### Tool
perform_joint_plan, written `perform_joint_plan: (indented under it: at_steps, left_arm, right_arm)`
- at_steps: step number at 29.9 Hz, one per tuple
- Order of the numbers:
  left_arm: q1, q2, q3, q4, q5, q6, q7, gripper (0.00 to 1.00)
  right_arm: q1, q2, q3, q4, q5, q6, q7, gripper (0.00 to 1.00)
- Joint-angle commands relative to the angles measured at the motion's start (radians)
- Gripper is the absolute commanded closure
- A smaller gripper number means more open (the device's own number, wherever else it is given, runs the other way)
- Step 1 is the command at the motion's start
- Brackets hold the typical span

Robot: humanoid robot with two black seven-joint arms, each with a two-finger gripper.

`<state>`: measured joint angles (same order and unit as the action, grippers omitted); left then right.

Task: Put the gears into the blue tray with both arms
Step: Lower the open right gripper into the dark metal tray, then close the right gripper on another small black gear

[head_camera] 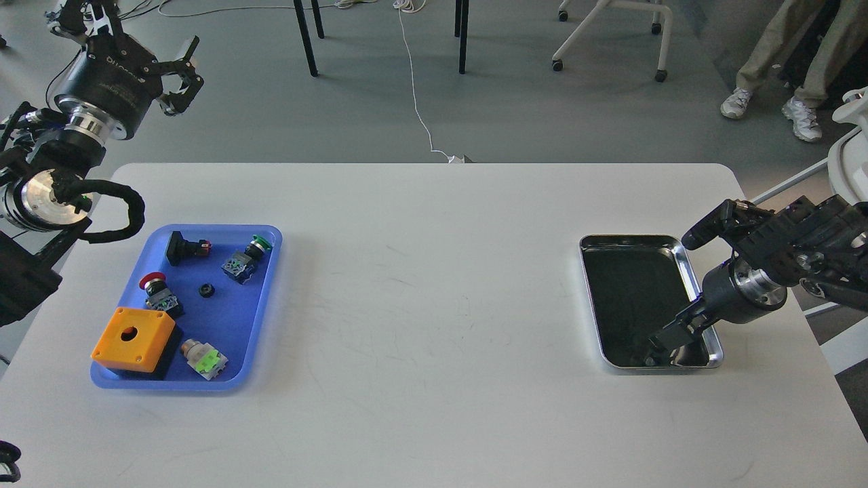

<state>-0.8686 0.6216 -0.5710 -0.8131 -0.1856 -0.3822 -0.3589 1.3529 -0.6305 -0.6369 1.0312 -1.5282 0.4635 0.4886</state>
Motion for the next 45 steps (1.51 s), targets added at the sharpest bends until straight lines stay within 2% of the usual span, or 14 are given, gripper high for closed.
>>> perform_joint_plan:
  at_steps: [1,12,33,39,45]
  left_arm:
    - [0.003,0.0,0.0,0.0,0.0,-0.001,0.0,0.02]
    - [0.01,0.003,0.0,0.0,0.0,-0.006,0.0,0.02]
    - [0.013,0.017,0.0,0.0,0.0,-0.009,0.0,0.02]
    - [0.013,0.023,0.0,0.0,0.0,-0.009,0.0,0.02]
    - [0.013,0.023,0.0,0.0,0.0,-0.009,0.0,0.02]
  right_arm:
    - [-0.006,0.023,0.0,0.0,0.002,-0.002,0.0,0.33]
    - [-0.034,0.072,-0.001,-0.022,0.003,-0.002,0.0,0.41]
    - [-0.023,0.055,-0.007,-0.02,-0.004,-0.002,0.0,0.43]
    - [-0.023,0.049,-0.007,-0.019,-0.009,0.0,0.0,0.51]
    - [-0.023,0.046,-0.01,-0.019,-0.01,0.0,0.0,0.54]
